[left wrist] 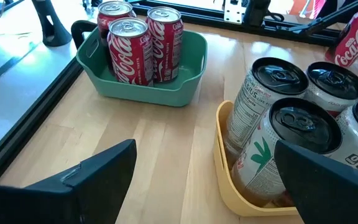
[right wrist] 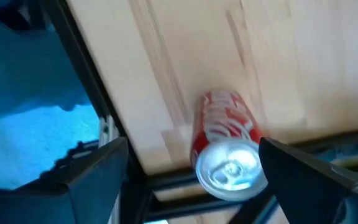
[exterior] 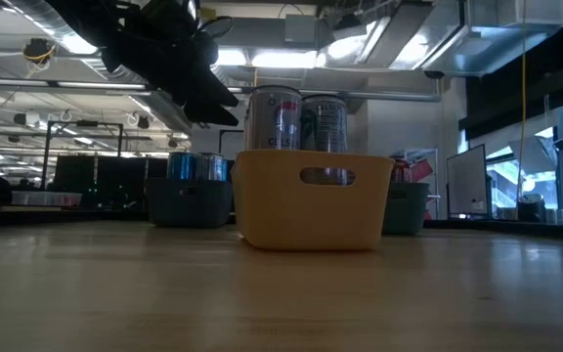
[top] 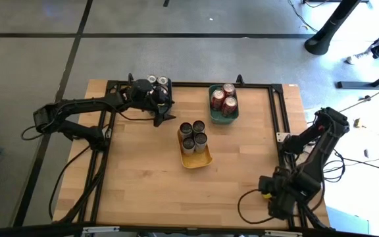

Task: Sort soda cans
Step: Put the red soda can into the green bin

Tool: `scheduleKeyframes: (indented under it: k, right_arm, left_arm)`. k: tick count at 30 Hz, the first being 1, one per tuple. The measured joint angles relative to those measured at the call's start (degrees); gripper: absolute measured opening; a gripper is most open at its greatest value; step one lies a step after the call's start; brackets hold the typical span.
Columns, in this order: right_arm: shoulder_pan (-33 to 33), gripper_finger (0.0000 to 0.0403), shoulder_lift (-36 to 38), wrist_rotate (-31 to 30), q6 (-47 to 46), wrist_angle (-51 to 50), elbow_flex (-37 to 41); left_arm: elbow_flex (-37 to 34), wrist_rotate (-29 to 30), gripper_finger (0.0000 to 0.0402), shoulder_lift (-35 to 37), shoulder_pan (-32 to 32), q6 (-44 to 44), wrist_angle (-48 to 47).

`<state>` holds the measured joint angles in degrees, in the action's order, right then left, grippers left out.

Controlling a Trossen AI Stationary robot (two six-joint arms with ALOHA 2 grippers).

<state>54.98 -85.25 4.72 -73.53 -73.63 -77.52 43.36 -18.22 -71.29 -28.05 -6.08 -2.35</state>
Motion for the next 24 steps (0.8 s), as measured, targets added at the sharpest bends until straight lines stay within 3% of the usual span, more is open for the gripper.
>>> scheduleKeyframes:
  k: [14,24]
  right_arm:
    - [5.9,0.036,-4.2,-1.1,-0.8,-8.9,0.0]
    - [5.9,0.036,-5.0,-1.6,-0.9,-6.9,1.7]
  left_arm:
    - [0.0,0.0,0.037,0.0,0.0,-1.0,0.3]
    - [0.0,0.0,0.037,0.0,0.0,-0.4,0.2]
